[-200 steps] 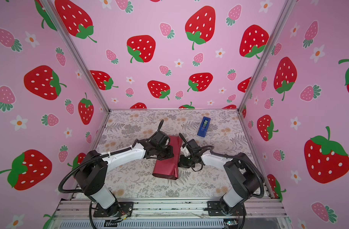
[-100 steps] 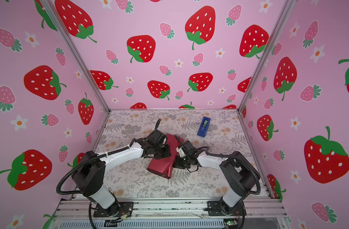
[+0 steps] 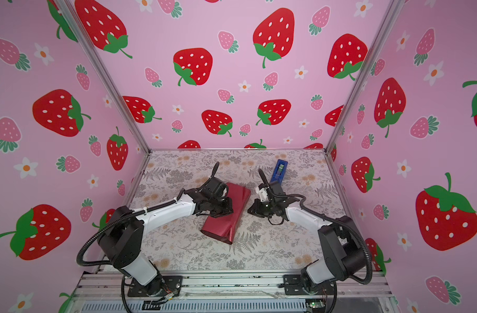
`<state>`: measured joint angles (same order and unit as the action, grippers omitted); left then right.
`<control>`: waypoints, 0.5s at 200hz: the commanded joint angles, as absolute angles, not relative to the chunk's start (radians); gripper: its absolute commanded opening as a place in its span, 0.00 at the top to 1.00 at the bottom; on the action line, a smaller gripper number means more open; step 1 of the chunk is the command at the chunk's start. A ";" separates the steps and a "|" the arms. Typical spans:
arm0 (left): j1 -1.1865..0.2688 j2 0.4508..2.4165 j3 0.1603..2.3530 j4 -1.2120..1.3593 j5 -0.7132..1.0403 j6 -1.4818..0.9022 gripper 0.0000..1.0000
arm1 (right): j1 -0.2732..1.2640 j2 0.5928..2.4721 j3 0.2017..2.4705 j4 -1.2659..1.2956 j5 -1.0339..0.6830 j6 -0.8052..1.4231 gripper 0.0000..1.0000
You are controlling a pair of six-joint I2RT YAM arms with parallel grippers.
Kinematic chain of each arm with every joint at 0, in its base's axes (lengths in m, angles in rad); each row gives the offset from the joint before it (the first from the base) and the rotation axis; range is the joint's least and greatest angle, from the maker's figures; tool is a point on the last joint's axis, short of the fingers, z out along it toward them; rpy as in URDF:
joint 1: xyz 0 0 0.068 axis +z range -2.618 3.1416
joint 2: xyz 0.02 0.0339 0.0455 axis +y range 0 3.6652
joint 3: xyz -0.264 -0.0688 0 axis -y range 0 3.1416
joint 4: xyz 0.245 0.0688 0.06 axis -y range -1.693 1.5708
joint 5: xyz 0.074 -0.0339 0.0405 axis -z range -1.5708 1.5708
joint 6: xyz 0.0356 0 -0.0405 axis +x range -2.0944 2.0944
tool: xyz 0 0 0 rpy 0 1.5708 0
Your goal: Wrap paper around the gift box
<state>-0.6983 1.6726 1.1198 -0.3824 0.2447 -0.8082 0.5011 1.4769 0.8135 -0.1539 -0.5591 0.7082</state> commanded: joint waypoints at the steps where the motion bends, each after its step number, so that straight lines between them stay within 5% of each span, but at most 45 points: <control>1: -0.700 1.710 1.067 -0.482 0.224 -0.801 0.92 | 0.379 1.480 0.871 -0.246 -0.597 0.603 0.92; 60: -0.699 1.715 1.068 -0.485 0.223 -0.805 0.92 | 0.098 1.652 1.109 -0.241 -0.702 0.570 0.82; 86: -0.699 1.713 1.068 -0.485 0.222 -0.810 0.92 | 0.012 1.732 1.174 -0.195 -0.762 0.611 0.61; 100: -0.698 1.713 1.068 -0.485 0.222 -0.811 0.92 | -0.023 1.785 1.205 -0.174 -0.812 0.625 0.59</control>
